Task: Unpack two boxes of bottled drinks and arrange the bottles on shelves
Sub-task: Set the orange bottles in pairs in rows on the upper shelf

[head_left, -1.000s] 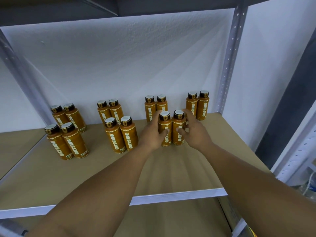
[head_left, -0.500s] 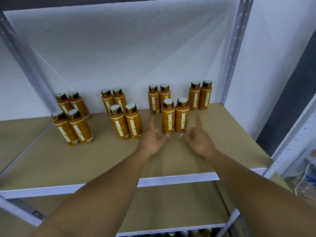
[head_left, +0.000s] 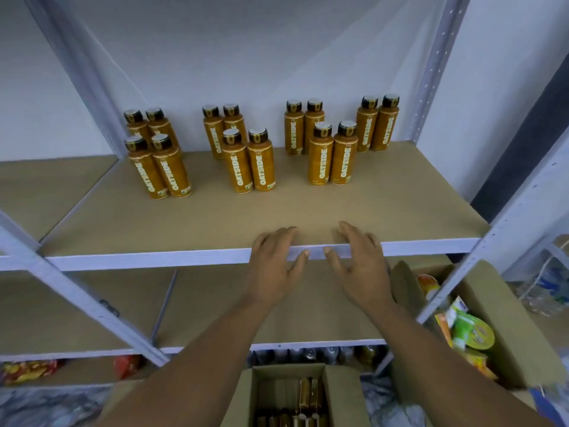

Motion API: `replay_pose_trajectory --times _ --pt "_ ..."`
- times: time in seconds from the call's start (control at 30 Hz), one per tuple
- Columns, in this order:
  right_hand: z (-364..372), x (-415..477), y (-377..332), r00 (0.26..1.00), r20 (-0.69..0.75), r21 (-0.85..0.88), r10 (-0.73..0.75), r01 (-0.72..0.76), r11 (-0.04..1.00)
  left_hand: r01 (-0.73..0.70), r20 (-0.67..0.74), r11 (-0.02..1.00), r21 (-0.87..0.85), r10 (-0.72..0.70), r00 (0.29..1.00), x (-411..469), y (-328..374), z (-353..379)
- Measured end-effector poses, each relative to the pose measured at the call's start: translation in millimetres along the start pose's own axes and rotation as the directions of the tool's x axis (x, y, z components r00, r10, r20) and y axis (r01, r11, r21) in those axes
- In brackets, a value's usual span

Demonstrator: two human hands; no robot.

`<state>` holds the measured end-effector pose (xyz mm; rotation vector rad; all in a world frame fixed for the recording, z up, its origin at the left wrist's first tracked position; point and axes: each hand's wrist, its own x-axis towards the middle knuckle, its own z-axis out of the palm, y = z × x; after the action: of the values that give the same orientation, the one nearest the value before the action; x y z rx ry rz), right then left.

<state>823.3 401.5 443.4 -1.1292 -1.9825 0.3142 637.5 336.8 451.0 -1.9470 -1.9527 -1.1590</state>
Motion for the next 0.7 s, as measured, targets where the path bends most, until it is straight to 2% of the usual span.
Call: replay_pose_trajectory --times 0.07,0.17,0.3,0.37,0.47,0.53,0.63,0.7 --pt "8 -34 -1 0.995 -0.025 -0.031 -0.095 0.094 0.995 -0.112 -0.064 0.992 0.066 0.116 0.991 -30 -7 6" --pt "24 -78 6 0.992 0.043 -0.024 -0.115 0.116 0.993 -0.118 -0.003 0.989 0.085 0.118 0.993 -77 -16 13" --pt "54 -128 31 0.969 0.244 0.057 0.043 -0.058 0.997 0.074 0.165 0.997 0.025 -0.077 0.983 -144 -39 35" --pt "70 -150 45 0.903 0.394 0.039 0.172 -0.203 0.978 0.254 0.272 0.967 -0.003 -0.243 0.931 -178 -53 48" --pt "101 -187 75 0.756 0.584 -0.071 0.295 -0.314 0.947 0.486 0.456 0.874 0.022 -0.441 0.773 -229 -79 71" --pt "129 -214 98 0.604 0.707 -0.18 0.369 -0.351 0.919 0.604 0.57 0.794 0.065 -0.526 0.631 -263 -101 93" --pt "179 -263 135 0.396 0.807 -0.286 0.439 -0.388 0.876 0.688 0.727 0.71 0.15 -0.551 0.409 -317 -138 134" --pt "216 -298 160 0.346 0.821 -0.301 0.455 -0.414 0.859 0.744 0.778 0.644 0.178 -0.555 0.294 -353 -163 165"
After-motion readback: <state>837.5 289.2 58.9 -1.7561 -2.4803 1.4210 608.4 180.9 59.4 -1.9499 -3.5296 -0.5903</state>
